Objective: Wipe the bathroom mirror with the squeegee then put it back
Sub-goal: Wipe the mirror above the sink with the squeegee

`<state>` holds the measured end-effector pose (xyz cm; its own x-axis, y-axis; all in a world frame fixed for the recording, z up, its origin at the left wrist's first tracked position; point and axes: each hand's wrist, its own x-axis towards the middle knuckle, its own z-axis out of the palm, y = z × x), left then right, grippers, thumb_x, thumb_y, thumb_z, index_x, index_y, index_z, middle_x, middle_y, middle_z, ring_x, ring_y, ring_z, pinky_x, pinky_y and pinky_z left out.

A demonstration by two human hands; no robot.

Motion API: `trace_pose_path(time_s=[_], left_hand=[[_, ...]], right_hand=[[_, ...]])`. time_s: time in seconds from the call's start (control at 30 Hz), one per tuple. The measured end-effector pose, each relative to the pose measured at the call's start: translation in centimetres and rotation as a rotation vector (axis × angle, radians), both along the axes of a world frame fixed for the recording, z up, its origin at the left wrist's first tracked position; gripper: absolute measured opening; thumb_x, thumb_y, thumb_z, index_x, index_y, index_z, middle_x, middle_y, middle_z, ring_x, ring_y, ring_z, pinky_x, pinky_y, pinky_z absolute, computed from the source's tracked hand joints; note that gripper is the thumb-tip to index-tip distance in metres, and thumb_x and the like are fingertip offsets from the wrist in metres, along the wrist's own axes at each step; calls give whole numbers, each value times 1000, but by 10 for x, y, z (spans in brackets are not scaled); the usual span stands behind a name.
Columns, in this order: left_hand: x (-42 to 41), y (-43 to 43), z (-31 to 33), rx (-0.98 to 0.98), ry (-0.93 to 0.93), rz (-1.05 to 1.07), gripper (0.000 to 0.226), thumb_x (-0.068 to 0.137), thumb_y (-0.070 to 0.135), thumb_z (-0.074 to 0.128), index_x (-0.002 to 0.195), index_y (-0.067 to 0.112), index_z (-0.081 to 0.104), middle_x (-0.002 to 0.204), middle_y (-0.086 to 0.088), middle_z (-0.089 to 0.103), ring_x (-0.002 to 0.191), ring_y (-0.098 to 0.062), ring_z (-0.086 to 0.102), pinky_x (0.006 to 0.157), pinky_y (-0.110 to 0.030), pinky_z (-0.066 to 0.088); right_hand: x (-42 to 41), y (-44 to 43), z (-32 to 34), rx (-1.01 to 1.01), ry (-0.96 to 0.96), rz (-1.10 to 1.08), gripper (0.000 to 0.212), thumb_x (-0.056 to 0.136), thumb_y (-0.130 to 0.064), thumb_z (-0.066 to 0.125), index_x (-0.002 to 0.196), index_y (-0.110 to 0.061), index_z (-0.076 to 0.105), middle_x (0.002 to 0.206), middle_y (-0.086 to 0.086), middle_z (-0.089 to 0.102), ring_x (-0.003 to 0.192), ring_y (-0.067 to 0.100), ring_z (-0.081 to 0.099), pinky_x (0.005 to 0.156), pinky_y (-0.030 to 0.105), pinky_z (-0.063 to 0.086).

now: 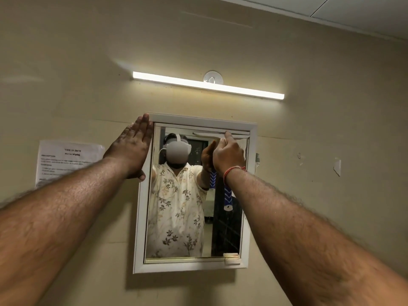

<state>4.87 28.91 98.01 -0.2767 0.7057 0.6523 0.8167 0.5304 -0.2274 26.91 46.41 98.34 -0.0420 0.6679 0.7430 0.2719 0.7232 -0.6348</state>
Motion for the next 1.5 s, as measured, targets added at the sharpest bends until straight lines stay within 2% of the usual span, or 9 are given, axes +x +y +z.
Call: trace_pose_path(time_s=[0.33, 0.5, 0.63, 0.73, 0.9, 1.07, 1.23, 1.37, 1.5], left_hand=[[1, 2, -28, 31, -72, -31, 173, 71, 49, 100, 160, 9, -43, 165, -11, -55, 162, -28, -34, 139, -44, -1], [7, 2, -41, 53, -146, -69, 170, 71, 44, 101, 164, 11, -37, 167, -7, -51, 165, -26, -28, 137, -42, 0], [4, 7, -58, 84, -188, -110, 162, 75, 34, 101, 168, 13, -29, 172, -5, -45, 168, -27, -19, 138, -45, 11], [0, 10, -71, 102, -199, -141, 154, 80, 33, 98, 170, 14, -25, 174, -4, -42, 170, -28, -14, 138, -47, 16], [-2, 11, -97, 165, -196, -202, 133, 92, 27, 88, 173, 14, -16, 180, -3, -31, 171, -29, -5, 137, -47, 21], [-5, 13, -129, 208, -202, -258, 119, 98, 23, 81, 175, 15, -9, 182, -1, -25, 171, -28, 1, 133, -49, 30], [-13, 17, -170, 212, -197, -296, 121, 97, 20, 83, 175, 16, -9, 181, 2, -28, 171, -26, 3, 126, -50, 41], [-15, 19, -195, 219, -204, -312, 121, 97, 19, 83, 175, 18, -9, 180, 6, -30, 170, -28, 10, 120, -49, 48], [-15, 21, -215, 216, -212, -312, 121, 97, 19, 83, 175, 17, -8, 179, 7, -33, 169, -31, 15, 119, -49, 49]], right_hand=[[1, 6, -21, -30, 10, -38, 50, 112, -42, 38, 161, -30, 43, 117, 4, 76, 101, 22, 73, 93, 44, 64], [5, 2, -46, -81, -16, -10, 52, 114, -39, 41, 165, -29, 38, 97, -6, 68, 84, 10, 68, 75, 28, 61], [5, 1, -69, -93, -20, -12, 53, 113, -42, 41, 165, -31, 39, 123, 6, 73, 96, 14, 67, 91, 40, 62], [6, 0, -89, -113, -13, 13, 52, 114, -41, 42, 165, -32, 39, 133, 8, 70, 98, 13, 60, 96, 38, 58], [1, 1, -109, -135, 9, 16, 51, 113, -42, 43, 163, -35, 41, 120, 4, 72, 101, 20, 70, 96, 46, 61], [4, 1, -126, -164, -5, 33, 51, 114, -40, 43, 165, -33, 40, 88, -15, 53, 78, 2, 54, 85, 31, 51], [7, -1, -161, -163, -13, 33, 49, 113, -44, 42, 162, -40, 41, 100, -6, 64, 89, 13, 61, 90, 35, 54], [5, 0, -191, -202, 42, 78, 49, 111, -47, 44, 160, -46, 42, 128, 3, 72, 104, 16, 65, 100, 37, 56], [5, -6, -227, -267, 66, 111, 50, 112, -46, 45, 162, -47, 40, 127, 3, 73, 108, 18, 67, 97, 34, 54]])
